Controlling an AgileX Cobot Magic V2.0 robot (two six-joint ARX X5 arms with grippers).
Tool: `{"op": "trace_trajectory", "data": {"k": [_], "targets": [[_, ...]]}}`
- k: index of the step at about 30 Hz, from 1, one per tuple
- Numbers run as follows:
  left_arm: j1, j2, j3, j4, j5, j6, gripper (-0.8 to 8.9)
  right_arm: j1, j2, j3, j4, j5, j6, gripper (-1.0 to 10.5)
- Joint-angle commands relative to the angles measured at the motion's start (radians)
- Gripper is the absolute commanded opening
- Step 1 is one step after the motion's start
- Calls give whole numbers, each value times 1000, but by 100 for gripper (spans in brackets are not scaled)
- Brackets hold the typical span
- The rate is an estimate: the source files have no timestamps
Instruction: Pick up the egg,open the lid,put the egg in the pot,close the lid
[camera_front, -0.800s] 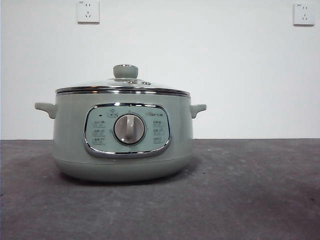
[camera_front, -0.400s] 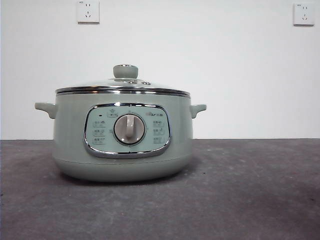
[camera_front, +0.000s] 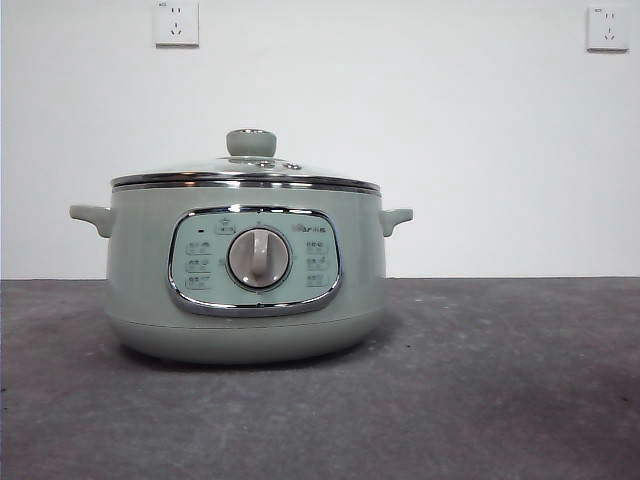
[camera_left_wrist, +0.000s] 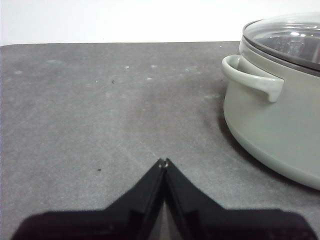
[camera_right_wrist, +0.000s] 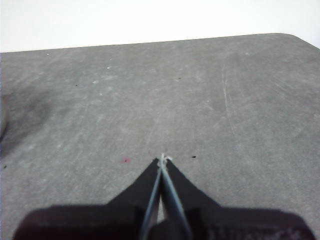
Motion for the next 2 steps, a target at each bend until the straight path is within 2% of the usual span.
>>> {"op": "trace_trajectory", "data": {"k": [1,2], "targets": [[3,0,-11,9,-3,-10,-3,-1,-2,-8,7,1,11,2],[3,0,-11,9,-3,-10,-3,-1,-2,-8,7,1,11,2]]}}
